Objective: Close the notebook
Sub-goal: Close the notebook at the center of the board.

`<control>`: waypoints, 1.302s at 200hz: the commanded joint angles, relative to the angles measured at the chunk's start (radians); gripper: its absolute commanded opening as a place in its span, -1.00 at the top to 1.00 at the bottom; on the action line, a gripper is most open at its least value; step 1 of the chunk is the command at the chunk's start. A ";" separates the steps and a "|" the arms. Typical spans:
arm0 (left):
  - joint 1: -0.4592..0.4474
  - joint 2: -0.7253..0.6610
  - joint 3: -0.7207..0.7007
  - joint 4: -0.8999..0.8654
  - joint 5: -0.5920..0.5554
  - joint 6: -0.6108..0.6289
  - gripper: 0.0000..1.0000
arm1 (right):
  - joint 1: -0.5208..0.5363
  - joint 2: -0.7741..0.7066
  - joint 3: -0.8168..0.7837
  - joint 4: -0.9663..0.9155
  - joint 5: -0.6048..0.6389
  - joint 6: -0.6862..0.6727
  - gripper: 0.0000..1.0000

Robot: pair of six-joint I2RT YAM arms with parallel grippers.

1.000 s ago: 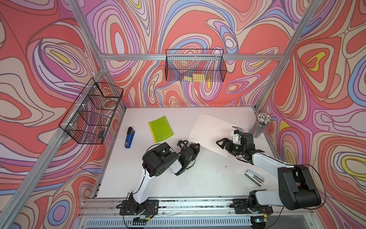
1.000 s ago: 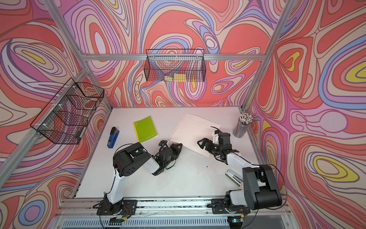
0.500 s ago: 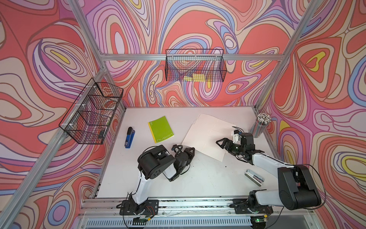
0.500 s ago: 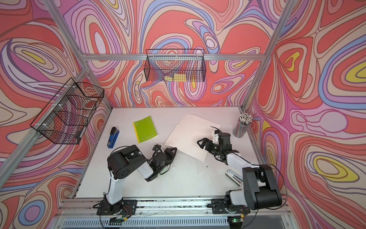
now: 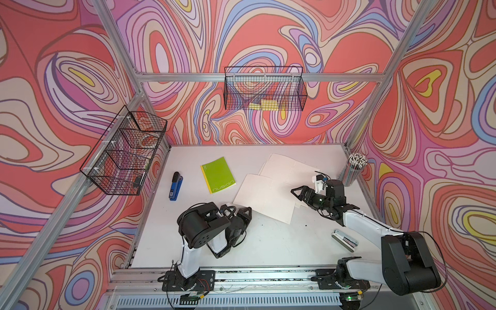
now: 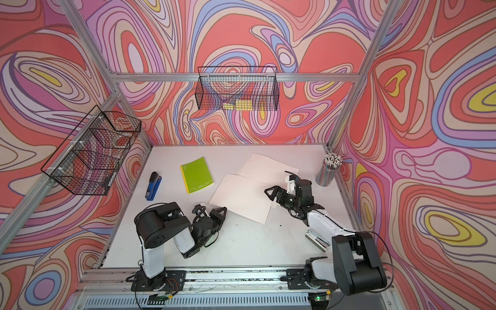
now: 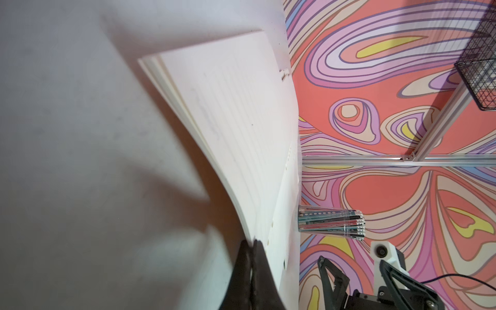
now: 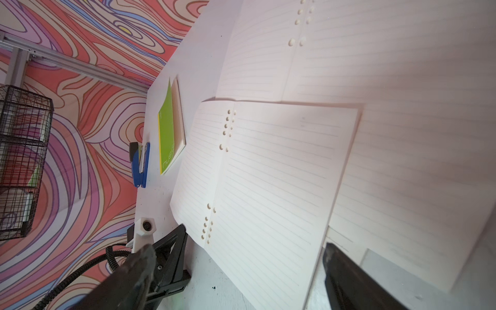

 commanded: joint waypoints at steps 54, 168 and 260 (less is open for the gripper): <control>-0.109 -0.123 -0.146 -0.153 -0.290 0.013 1.00 | 0.206 0.033 -0.007 0.096 0.094 0.106 -0.97; -0.340 -0.713 0.014 -1.171 -0.573 -0.027 1.00 | 0.368 0.123 -0.009 0.198 0.160 0.186 -0.97; -0.485 -0.630 0.117 -1.365 -0.633 -0.110 1.00 | 0.405 0.118 -0.066 0.202 0.188 0.202 -0.97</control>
